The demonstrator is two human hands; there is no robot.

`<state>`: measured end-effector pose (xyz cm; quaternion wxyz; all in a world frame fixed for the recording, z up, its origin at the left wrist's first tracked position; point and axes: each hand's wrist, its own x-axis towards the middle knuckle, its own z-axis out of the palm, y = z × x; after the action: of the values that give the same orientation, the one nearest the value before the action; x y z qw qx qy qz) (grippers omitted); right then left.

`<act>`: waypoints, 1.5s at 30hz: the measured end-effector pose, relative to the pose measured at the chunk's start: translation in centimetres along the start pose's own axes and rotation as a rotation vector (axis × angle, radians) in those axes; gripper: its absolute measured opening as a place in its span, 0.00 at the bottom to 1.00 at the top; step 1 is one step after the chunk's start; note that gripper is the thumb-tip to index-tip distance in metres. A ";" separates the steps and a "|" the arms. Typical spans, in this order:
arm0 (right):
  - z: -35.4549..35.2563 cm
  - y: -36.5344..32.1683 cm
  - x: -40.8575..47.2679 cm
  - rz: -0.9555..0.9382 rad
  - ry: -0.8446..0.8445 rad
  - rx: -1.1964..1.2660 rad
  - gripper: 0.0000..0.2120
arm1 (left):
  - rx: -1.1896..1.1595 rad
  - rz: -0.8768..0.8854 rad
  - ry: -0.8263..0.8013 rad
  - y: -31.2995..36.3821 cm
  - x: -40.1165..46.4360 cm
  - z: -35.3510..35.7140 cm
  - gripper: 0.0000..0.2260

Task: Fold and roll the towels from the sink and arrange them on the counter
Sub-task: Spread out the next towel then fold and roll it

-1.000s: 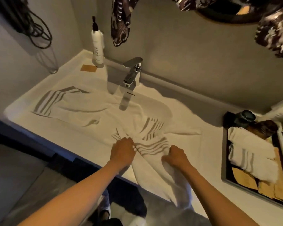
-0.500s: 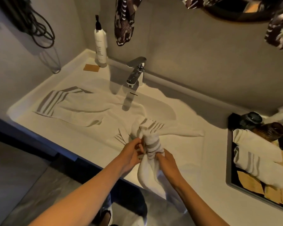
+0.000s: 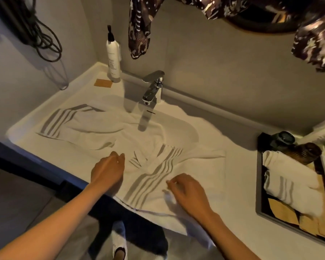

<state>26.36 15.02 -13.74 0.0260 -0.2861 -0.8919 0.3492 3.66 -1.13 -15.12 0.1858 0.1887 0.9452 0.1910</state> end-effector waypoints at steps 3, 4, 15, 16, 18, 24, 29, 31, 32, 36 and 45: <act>-4.4 5.8 2.0 0.608 0.472 -0.011 0.26 | 0.075 0.185 -0.146 1.4 -0.7 2.1 0.21; -5.3 7.1 2.6 0.801 0.413 0.084 0.32 | 0.183 0.184 -0.241 2.0 -0.9 3.4 0.26; -14.3 12.7 0.1 0.891 0.286 -0.336 0.22 | 0.031 0.392 -0.690 9.7 -5.0 8.3 0.11; -14.6 12.2 0.6 0.856 0.281 -0.444 0.24 | 0.186 0.450 -0.656 10.3 -5.1 8.5 0.11; -14.3 11.2 2.6 0.634 0.341 -0.635 0.22 | 0.258 0.449 -0.456 11.1 -4.1 8.9 0.12; -10.4 9.0 11.3 0.171 0.128 -0.571 0.17 | -0.679 -0.255 -0.521 14.6 1.7 11.7 0.23; -7.5 10.1 16.3 0.236 -0.040 -0.546 0.10 | -0.844 -0.432 -0.628 17.0 5.7 14.7 0.21; -7.5 10.6 17.0 0.268 -0.104 -0.420 0.08 | -0.985 -0.497 -0.677 16.4 6.6 15.3 0.17; -7.9 10.5 17.2 0.261 -0.142 -0.372 0.08 | -1.023 -0.506 -0.675 16.3 6.9 15.5 0.14; -10.2 8.7 19.1 0.106 -0.210 -0.156 0.05 | -0.930 -0.404 -0.653 16.9 8.4 15.8 0.07; -5.2 8.3 19.4 0.069 0.175 -0.432 0.21 | -1.205 -0.283 -0.784 17.5 9.7 14.8 0.31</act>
<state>15.56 33.34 -18.06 0.0294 -0.3446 -0.9300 0.1246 6.55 22.29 -23.02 0.6048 -0.0158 0.5557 0.5702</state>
